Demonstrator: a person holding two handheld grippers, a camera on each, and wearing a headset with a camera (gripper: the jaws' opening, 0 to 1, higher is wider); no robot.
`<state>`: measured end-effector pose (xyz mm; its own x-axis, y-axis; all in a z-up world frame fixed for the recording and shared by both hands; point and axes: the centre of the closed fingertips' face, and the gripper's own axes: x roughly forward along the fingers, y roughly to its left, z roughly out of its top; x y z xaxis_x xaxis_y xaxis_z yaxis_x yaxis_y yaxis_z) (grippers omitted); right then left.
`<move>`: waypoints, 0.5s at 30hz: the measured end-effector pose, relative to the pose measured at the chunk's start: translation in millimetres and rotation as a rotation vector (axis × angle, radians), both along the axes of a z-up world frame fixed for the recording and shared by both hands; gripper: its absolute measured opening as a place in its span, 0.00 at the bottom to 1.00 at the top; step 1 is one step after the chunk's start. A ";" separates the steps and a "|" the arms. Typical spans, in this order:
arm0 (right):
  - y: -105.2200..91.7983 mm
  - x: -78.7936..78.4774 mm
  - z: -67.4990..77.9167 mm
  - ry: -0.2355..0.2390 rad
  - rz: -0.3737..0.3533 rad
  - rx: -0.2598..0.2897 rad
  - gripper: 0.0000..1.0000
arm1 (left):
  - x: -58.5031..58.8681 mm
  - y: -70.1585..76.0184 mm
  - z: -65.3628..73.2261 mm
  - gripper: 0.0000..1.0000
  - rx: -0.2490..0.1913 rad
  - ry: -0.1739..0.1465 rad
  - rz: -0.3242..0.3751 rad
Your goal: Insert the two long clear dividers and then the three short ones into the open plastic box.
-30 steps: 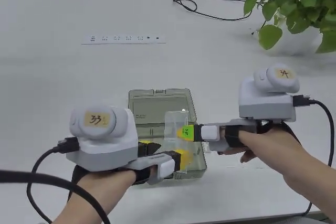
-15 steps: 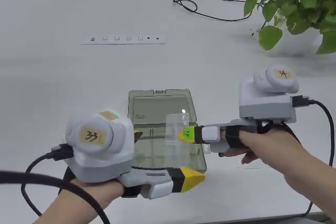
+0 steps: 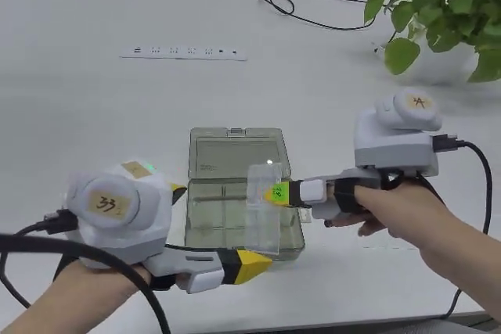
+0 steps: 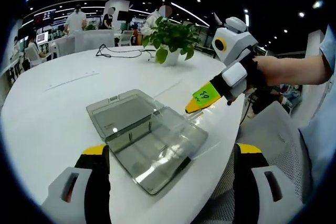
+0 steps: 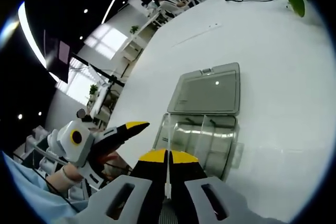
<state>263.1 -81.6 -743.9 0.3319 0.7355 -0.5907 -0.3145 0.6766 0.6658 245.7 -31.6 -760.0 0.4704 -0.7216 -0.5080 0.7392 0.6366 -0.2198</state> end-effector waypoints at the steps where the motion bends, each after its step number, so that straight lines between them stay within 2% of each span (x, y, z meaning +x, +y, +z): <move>1: 1.0 -0.6 0.8 0.002 0.002 -0.002 0.02 | 0.1 2.9 -1.1 1.00 0.005 -0.002 0.002; 3: -0.5 0.7 0.2 -0.009 0.011 -0.022 0.02 | 0.1 7.8 -1.9 1.00 0.015 -0.016 0.001; 6: 1.0 3.3 1.4 -0.002 0.010 -0.026 0.02 | 2.8 19.0 -2.8 1.00 0.056 -0.079 -0.007; 8: 2.7 4.7 1.8 0.001 0.015 -0.036 0.02 | 1.0 23.2 -3.0 1.00 0.061 -0.084 -0.010; 10: 5.3 3.8 1.9 0.013 0.019 -0.046 0.02 | 2.7 27.1 -0.9 1.00 0.053 -0.103 -0.008; 14: 9.3 2.5 2.2 0.042 0.025 -0.063 0.02 | 3.6 32.1 -1.6 1.00 0.050 -0.110 0.001; 15: 7.0 5.1 0.5 0.045 0.030 -0.082 0.02 | 3.6 33.1 -1.8 1.00 0.050 -0.113 0.003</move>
